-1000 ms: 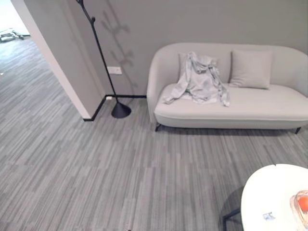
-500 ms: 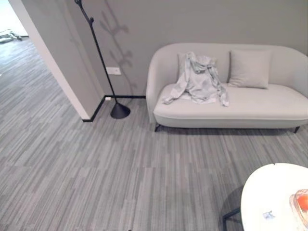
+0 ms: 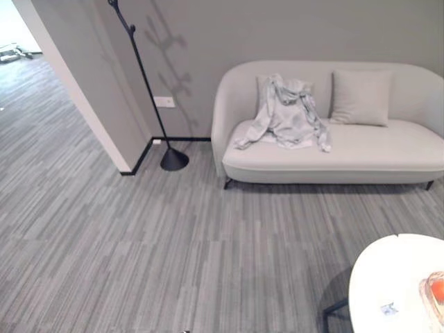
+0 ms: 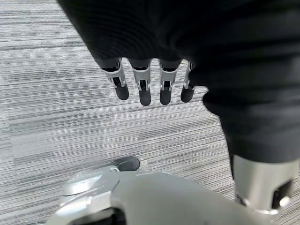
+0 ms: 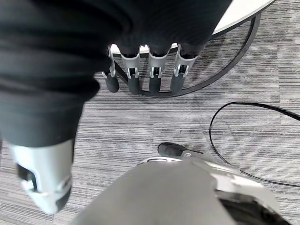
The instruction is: Hang the clothes on the sofa on the clothes rack.
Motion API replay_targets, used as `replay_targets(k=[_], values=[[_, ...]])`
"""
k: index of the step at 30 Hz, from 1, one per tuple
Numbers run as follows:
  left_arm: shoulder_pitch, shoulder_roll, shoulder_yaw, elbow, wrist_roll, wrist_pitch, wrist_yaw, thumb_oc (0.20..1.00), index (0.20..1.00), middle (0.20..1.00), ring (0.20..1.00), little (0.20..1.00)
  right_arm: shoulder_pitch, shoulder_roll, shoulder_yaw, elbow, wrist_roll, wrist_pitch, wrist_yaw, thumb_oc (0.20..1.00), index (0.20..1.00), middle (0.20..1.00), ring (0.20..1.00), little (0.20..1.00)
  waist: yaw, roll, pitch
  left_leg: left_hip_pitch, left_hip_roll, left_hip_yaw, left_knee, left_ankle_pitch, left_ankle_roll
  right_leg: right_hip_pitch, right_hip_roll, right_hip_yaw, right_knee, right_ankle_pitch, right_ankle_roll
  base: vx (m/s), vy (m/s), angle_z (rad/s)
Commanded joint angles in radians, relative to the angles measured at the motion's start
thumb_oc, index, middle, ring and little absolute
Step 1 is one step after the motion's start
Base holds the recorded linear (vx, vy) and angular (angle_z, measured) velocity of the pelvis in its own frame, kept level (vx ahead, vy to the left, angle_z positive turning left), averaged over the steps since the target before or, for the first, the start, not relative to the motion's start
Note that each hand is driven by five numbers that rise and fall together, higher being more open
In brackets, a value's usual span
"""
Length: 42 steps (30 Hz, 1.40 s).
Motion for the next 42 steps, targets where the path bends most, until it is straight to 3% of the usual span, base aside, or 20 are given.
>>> replay_targets(k=[1,2,5,7,10,11,14,16,18,20,24,27,30,34,35,36,38,40,42], values=[[-0.073,-0.010,-0.015,0.065,-0.003,-0.009,0.002,1.000,1.000,1.000,1.000,1.000,-0.082,-0.008,0.004,0.015,-0.017,-0.015,-0.003,1.000,1.000,1.000,1.000,1.000,-0.006,-0.001,0.038,-0.023,0.000,-0.074,0.014,-0.013,-0.025,-0.078,-0.159,0.018,0.102,0.032,0.172,-0.07,0.086,-0.02],[-0.074,-0.010,-0.015,0.065,-0.003,-0.009,0.002,1.000,1.000,1.000,1.000,1.000,-0.083,-0.008,0.003,0.015,-0.017,-0.015,-0.003,1.000,1.000,1.000,1.000,1.000,-0.006,-0.001,0.037,-0.024,0.000,-0.073,0.015,-0.013,-0.024,-0.081,-0.160,0.019,0.104,0.031,0.172,-0.08,0.090,-0.07],[-0.081,-0.010,-0.028,0.057,-0.001,-0.007,-0.003,1.000,1.000,1.000,1.000,1.000,-0.097,-0.004,-0.004,0.012,-0.004,-0.018,-0.005,1.000,1.000,1.000,1.000,1.000,-0.009,0.007,0.074,-0.014,-0.015,-0.071,0.041,-0.034,-0.003,-0.154,-0.185,-0.012,0.291,0.023,0.175,-0.02,0.124,-0.14],[-0.080,-0.012,-0.034,0.060,0.002,-0.006,-0.007,1.000,1.000,1.000,1.000,1.000,-0.094,0.000,-0.002,0.016,-0.002,-0.018,-0.003,1.000,1.000,1.000,1.000,1.000,-0.008,0.004,0.078,0.002,-0.015,-0.073,0.047,-0.049,-0.001,-0.177,-0.203,-0.025,0.327,0.027,0.165,0.14,0.073,-0.14],[-0.089,-0.004,-0.039,0.062,0.004,-0.009,-0.008,1.000,1.000,1.000,1.000,1.000,-0.094,0.000,0.001,0.016,0.002,-0.017,-0.002,1.000,1.000,1.000,1.000,1.000,-0.007,-0.007,0.087,0.020,-0.019,-0.086,0.046,-0.068,-0.003,-0.183,-0.211,-0.032,0.222,0.053,0.159,0.23,-0.031,0.04],[-0.096,-0.002,-0.036,0.064,0.000,-0.011,-0.006,1.000,1.000,1.000,1.000,1.000,-0.103,0.000,0.001,0.016,0.005,-0.015,-0.007,1.000,1.000,1.000,1.000,1.000,-0.012,-0.014,0.099,0.025,-0.026,-0.099,0.046,-0.079,-0.003,-0.229,-0.216,-0.012,0.113,0.103,0.175,0.13,-0.045,0.08],[-0.101,-0.005,-0.029,0.068,-0.004,-0.015,-0.003,1.000,1.000,1.000,1.000,1.000,-0.116,0.002,0.000,0.017,0.006,-0.013,-0.013,1.000,1.000,1.000,1.000,1.000,-0.018,-0.005,0.112,0.046,-0.012,-0.106,0.044,-0.097,-0.009,-0.284,-0.215,-0.021,0.016,0.134,0.194,0.22,-0.051,0.09],[-0.104,-0.005,-0.028,0.071,-0.005,-0.017,-0.003,1.000,1.000,1.000,1.000,1.000,-0.119,0.004,0.000,0.016,0.006,-0.013,-0.014,1.000,1.000,1.000,1.000,1.000,-0.022,0.002,0.116,0.064,-0.002,-0.107,0.039,-0.104,-0.015,-0.332,-0.216,-0.025,0.016,0.127,0.204,0.26,-0.047,-0.02],[-0.106,-0.004,-0.026,0.069,-0.001,-0.019,-0.002,1.000,1.000,1.000,1.000,1.000,-0.117,0.008,0.003,0.021,-0.003,-0.012,-0.018,1.000,1.000,1.000,1.000,1.000,-0.026,0.008,0.122,0.117,0.016,-0.110,0.021,-0.128,-0.027,-0.384,-0.215,-0.073,0.016,0.120,0.217,0.44,-0.092,-0.03],[-0.097,0.002,-0.019,0.071,0.012,-0.019,0.000,1.000,1.000,1.000,1.000,1.000,-0.108,0.007,0.006,0.026,-0.009,-0.011,-0.015,1.000,1.000,1.000,1.000,1.000,-0.025,-0.010,0.106,0.147,0.025,-0.131,0.005,-0.155,-0.036,-0.364,-0.218,-0.085,0.016,0.149,0.223,0.49,-0.128,0.05],[-0.100,0.010,-0.014,0.076,0.011,-0.020,0.010,1.000,1.000,1.000,1.000,1.000,-0.095,0.002,-0.007,0.035,0.011,-0.020,-0.014,1.000,1.000,1.000,1.000,1.000,-0.057,-0.017,0.053,0.161,0.117,-0.174,0.005,-0.181,-0.072,-0.336,-0.186,-0.065,0.016,0.195,0.211,0.48,-0.212,0.54],[-0.109,0.019,-0.021,0.050,-0.020,-0.026,0.023,1.000,1.000,1.000,1.000,1.000,-0.096,-0.012,-0.016,0.025,0.041,-0.033,-0.013,1.000,1.000,1.000,1.000,1.000,-0.072,0.000,0.025,0.150,0.187,-0.214,0.005,-0.123,-0.116,-0.316,-0.153,-0.080,0.016,0.186,0.192,0.41,-0.199,0.76],[-0.111,0.034,-0.007,0.022,-0.056,-0.032,0.027,1.000,1.000,1.000,1.000,1.000,-0.099,-0.025,-0.011,0.026,0.053,-0.041,-0.020,1.000,1.000,1.000,1.000,1.000,-0.056,0.013,0.019,0.110,0.247,-0.252,0.044,0.015,-0.153,-0.283,-0.111,-0.113,0.016,0.136,0.164,0.27,-0.188,0.07],[-0.101,0.044,0.020,0.020,-0.083,-0.032,0.035,1.000,1.000,1.000,1.000,1.000,-0.114,-0.034,-0.010,0.020,0.078,-0.055,-0.035,1.000,1.000,1.000,1.000,1.000,-0.029,0.000,0.026,0.049,0.283,-0.227,0.156,0.135,-0.156,-0.221,-0.086,-0.128,0.016,0.075,0.144,0.19,-0.140,-0.05],[-0.101,0.044,0.020,0.020,-0.083,-0.032,0.035,1.000,1.000,1.000,1.000,1.000,-0.114,-0.034,-0.010,0.020,0.078,-0.055,-0.035,1.000,1.000,1.000,1.000,1.000,-0.029,0.000,0.026,0.049,0.283,-0.227,0.156,0.135,-0.156,-0.220,-0.086,-0.128,0.016,0.075,0.144,0.23,-0.064,-0.11],[-0.092,0.041,0.033,0.033,-0.095,-0.033,0.036,1.000,1.000,1.000,1.000,1.000,-0.119,-0.037,-0.004,0.015,0.084,-0.057,-0.029,1.000,1.000,1.000,1.000,1.000,-0.014,-0.016,0.024,0.015,0.283,-0.197,0.127,0.113,-0.133,-0.198,-0.085,-0.114,0.016,0.050,0.146,0.25,-0.071,-0.02],[-0.084,0.034,0.042,0.046,-0.096,-0.032,0.034,1.000,1.000,1.000,1.000,1.000,-0.118,-0.038,0.001,0.011,0.075,-0.056,-0.026,1.000,1.000,1.000,1.000,1.000,0.001,-0.026,0.017,-0.034,0.247,-0.199,0.085,0.061,-0.125,-0.180,-0.083,-0.108,0.016,0.023,0.144,0.26,-0.071,-0.08],[-0.083,0.026,0.045,0.058,-0.093,-0.030,0.033,1.000,1.000,1.000,1.000,1.000,-0.119,-0.043,0.004,0.009,0.063,-0.058,-0.026,1.000,1.000,1.000,1.000,1.000,0.017,-0.030,0.023,-0.119,0.178,-0.202,0.051,0.035,-0.123,-0.159,-0.083,-0.103,0.016,0.006,0.144,0.16,-0.032,-0.21],[-0.088,0.025,0.044,0.065,-0.093,-0.029,0.030,1.000,1.000,1.000,1.000,1.000,-0.126,-0.042,0.007,0.005,0.055,-0.061,-0.030,1.000,1.000,1.000,1.000,1.000,0.035,-0.021,0.044,-0.198,0.095,-0.200,0.013,0.073,-0.123,-0.137,-0.066,-0.096,0.016,-0.010,0.140,0.17,0.004,-0.15]])
